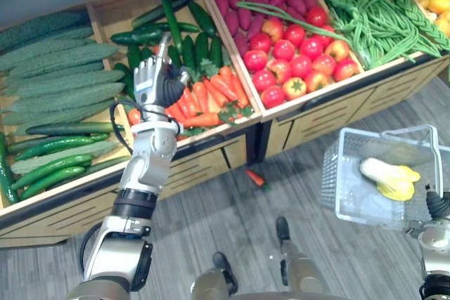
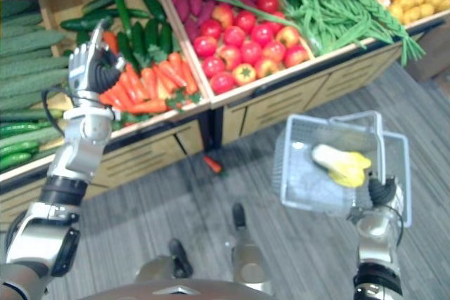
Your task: Pick vegetable in the basket
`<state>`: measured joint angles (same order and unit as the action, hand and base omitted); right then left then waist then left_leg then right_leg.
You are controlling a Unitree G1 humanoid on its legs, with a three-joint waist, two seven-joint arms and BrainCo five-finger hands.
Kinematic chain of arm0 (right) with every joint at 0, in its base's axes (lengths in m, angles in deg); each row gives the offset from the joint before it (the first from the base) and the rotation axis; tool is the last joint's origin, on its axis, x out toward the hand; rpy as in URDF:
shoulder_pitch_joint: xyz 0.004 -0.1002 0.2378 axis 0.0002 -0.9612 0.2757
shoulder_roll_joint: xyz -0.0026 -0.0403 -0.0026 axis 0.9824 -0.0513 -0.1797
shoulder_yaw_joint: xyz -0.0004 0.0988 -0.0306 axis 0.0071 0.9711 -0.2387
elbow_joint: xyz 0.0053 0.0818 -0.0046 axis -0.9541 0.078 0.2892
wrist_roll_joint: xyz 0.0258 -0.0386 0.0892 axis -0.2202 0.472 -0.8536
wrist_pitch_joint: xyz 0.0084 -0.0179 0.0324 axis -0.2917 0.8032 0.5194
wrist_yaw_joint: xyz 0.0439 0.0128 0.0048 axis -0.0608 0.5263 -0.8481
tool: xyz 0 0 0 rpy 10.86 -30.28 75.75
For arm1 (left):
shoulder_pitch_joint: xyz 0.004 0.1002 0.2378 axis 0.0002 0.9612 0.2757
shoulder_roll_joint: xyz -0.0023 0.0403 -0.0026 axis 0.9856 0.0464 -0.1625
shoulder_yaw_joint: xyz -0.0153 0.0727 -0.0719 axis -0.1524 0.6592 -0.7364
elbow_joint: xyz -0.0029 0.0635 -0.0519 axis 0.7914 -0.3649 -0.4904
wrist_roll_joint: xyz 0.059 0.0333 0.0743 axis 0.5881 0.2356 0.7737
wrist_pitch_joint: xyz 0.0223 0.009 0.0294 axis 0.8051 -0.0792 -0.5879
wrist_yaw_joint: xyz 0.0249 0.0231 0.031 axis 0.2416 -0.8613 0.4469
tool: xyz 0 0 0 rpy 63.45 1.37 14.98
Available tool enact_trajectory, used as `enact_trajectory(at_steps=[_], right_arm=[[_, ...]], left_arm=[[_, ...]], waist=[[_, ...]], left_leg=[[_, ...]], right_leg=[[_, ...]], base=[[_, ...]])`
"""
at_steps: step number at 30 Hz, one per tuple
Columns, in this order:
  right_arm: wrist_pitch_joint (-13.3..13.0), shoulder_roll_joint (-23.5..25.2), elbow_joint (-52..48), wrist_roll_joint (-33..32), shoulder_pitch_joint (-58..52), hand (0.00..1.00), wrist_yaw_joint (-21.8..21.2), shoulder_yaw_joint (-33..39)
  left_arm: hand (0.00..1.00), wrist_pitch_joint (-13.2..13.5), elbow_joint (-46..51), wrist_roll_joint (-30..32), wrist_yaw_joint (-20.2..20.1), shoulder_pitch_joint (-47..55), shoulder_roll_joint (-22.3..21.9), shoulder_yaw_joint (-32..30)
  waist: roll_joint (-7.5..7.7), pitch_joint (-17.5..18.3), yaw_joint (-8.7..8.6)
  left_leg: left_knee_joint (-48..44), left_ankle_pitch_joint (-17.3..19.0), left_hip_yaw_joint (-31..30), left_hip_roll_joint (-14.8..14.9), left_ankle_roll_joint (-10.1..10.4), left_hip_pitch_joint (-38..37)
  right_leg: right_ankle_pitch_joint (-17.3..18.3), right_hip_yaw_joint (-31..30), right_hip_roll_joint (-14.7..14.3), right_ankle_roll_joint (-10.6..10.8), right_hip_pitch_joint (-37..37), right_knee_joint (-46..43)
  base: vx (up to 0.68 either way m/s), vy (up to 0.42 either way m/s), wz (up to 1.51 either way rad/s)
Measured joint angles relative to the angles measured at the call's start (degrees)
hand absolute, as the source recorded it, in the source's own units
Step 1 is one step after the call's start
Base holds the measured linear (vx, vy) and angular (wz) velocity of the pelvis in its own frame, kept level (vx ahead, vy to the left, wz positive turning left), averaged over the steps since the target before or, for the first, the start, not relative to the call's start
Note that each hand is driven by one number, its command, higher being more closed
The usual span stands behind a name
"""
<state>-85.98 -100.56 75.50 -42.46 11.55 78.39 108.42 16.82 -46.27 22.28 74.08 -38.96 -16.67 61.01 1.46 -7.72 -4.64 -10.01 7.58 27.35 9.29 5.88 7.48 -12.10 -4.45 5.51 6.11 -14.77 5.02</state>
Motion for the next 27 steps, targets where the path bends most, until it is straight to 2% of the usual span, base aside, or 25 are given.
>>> enact_trajectory(at_steps=[4, 7, 10, 14, 16, 22, 27], right_arm=[[0.0, 0.0, 0.0, 0.0, -0.6, 1.00, 0.0, -0.4], [0.0, 0.1, 0.0, 0.0, -1.0, 1.00, 0.0, -0.8], [-0.1, 0.1, 0.0, 0.0, -1.1, 1.00, 0.0, -0.9], [-0.8, 0.9, 0.0, 0.0, -2.2, 1.00, 0.0, -0.9], [-0.8, 1.4, 0.0, 0.0, -2.5, 1.00, 0.0, -0.9], [-0.8, 2.4, 0.6, -0.1, -3.3, 1.00, -1.0, -0.9], [-0.8, 2.4, 1.4, -0.1, -2.6, 1.00, -1.6, -0.8]], left_arm=[[0.00, 0.2, -0.3, 0.2, 0.0, 1.1, 0.0, 0.6], [0.00, 2.3, -2.0, 1.8, -0.7, 1.8, 1.0, 3.0], [0.00, 6.7, -4.3, 3.0, -5.5, 1.9, 6.1, 10.8], [0.00, 9.1, -5.1, 3.9, -11.0, 1.9, 6.8, 13.2], [0.00, 9.2, -5.4, 3.9, -12.6, 1.9, 6.9, 13.9], [0.00, 8.8, -11.5, 3.9, -12.7, 1.9, 6.9, 14.0], [0.00, 6.4, -15.6, 3.9, -12.5, 1.9, 6.7, 11.5]], waist=[[0.28, 0.1, 0.07], [0.33, 0.2, 0.23], [0.37, 0.2, 0.15], [0.46, 0.6, 0.15], [0.45, 0.8, 0.06], [0.54, 1.1, -0.38], [0.84, 1.5, -1.50]], left_leg=[[0.1, 0.0, 0.0, -0.2, 0.0, -0.1], [0.3, 0.0, -0.1, -0.2, -0.1, -0.2], [0.7, -0.1, 0.0, -0.4, -0.1, -0.7], [0.8, -0.1, 0.1, -0.4, -0.1, -0.7], [0.8, -0.1, 0.2, -0.4, -0.1, -0.7], [0.8, 0.0, 0.7, -0.4, 0.0, -0.6], [0.6, 0.0, 1.1, -0.6, 0.0, 0.9]], right_leg=[[0.2, 0.0, 0.2, 0.3, 0.1, 0.0], [0.2, 0.2, 0.3, 0.3, 0.3, 0.0], [0.3, 0.1, 0.3, 0.3, 0.5, 0.1], [0.2, 0.1, 0.3, 0.2, 0.4, 0.3], [0.1, 0.0, 0.3, 0.1, 0.4, 0.3], [0.3, -0.7, 0.2, 0.3, -0.1, 0.3], [0.3, -1.2, 0.2, 0.3, -1.9, 0.1]], base=[[-0.02, -0.013, 0.01], [-0.03, -0.017, 0.01], [0.00, 0.000, 0.00], [0.00, 0.000, 0.00], [0.00, -0.007, -0.02], [-0.01, -0.019, -0.05], [-0.03, -0.031, -0.03]])
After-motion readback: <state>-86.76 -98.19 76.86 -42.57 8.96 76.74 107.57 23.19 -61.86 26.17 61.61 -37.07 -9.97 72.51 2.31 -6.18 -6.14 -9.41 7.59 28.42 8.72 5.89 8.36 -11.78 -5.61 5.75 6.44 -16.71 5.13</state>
